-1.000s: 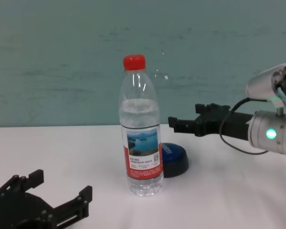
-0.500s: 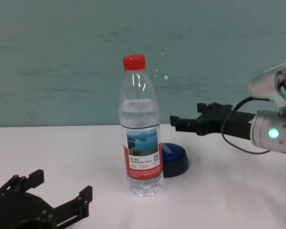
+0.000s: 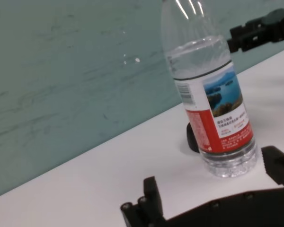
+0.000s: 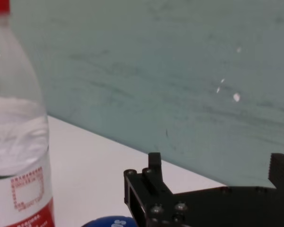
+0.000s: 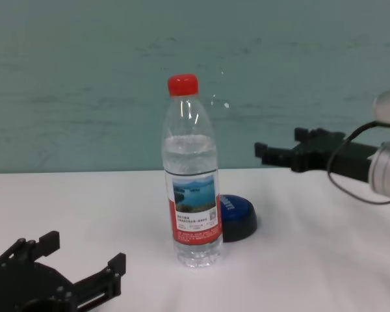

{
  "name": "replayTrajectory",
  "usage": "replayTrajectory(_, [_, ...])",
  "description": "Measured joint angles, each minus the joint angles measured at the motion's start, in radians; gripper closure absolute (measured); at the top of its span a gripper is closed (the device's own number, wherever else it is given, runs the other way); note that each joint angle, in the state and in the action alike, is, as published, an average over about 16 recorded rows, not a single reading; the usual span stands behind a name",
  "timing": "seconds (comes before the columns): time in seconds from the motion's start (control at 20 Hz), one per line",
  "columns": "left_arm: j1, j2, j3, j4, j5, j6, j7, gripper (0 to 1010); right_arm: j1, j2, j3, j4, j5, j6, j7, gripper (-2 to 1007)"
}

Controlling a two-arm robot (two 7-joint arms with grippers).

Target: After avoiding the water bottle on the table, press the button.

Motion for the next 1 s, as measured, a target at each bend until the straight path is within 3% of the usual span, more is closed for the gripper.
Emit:
replayTrajectory(0.65, [0.0,0.0,0.0,0.0,0.0,0.0,0.0,10,-0.186,0.122,0.07,-0.302,0.058,0.07,-0.037,1])
replayTrajectory(1.0, [0.0,0.0,0.0,0.0,0.0,0.0,0.0,10,-0.301,0.172,0.114,-0.421,0.079,0.088,-0.072,1])
